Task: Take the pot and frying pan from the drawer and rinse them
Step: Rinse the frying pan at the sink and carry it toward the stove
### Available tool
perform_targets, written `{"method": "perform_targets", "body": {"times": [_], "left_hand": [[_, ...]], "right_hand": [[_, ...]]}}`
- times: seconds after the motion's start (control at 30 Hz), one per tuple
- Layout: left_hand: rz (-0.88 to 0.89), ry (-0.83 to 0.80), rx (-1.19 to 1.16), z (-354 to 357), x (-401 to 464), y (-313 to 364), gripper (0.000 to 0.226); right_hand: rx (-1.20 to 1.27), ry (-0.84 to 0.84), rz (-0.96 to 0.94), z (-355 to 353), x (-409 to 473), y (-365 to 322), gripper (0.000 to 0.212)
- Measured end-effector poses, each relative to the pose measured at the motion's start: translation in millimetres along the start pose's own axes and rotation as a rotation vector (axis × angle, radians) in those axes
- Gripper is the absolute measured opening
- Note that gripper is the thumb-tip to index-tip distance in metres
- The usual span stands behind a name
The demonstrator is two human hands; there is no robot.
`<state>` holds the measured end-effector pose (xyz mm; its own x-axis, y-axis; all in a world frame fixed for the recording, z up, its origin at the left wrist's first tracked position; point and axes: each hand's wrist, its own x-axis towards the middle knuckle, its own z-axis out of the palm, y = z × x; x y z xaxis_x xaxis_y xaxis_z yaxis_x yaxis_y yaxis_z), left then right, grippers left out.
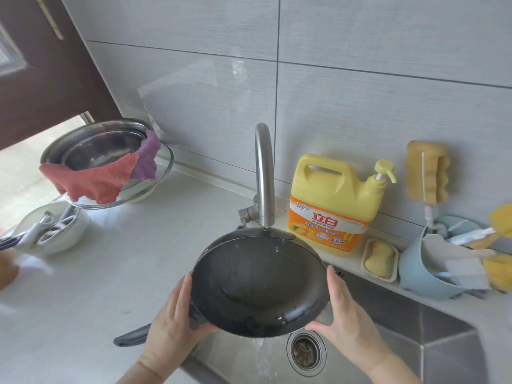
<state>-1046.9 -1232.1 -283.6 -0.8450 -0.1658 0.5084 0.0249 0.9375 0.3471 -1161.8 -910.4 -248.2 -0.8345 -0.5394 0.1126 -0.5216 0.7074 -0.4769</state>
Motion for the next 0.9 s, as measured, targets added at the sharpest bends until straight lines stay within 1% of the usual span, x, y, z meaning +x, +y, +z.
{"method": "perform_targets", "body": {"times": [0.13, 0.37, 0.47, 0.6, 0.77, 0.9], "left_hand": [[-0.016, 0.022, 0.026, -8.4, -4.1, -7.2, 0.105], [-0.082, -0.01, 0.022, -17.2, -9.8, -10.9, 0.11], [-0.061, -0.027, 0.056, -13.8, -6.3, -5.6, 0.108], [-0.013, -0.023, 0.043, -3.0, 4.4, 6.7, 0.105], [0.078, -0.075, -0.023, 11.0, 19.7, 32.0, 0.117], [0.137, -0.079, -0.052, 18.2, 31.9, 56.3, 0.104]], "right_hand": [[0.017, 0.002, -0.064, 4.0, 6.7, -8.5, 0.157], [0.023, 0.006, -0.119, 6.9, 13.6, -15.6, 0.151], [0.038, 0.039, -0.135, 7.7, 7.8, -7.4, 0.149], [0.029, 0.08, -0.075, 1.0, -4.4, 6.2, 0.153], [0.036, 0.137, -0.023, -14.6, -26.7, 28.7, 0.148], [0.026, 0.139, 0.077, -30.0, -42.1, 43.1, 0.156]]}}
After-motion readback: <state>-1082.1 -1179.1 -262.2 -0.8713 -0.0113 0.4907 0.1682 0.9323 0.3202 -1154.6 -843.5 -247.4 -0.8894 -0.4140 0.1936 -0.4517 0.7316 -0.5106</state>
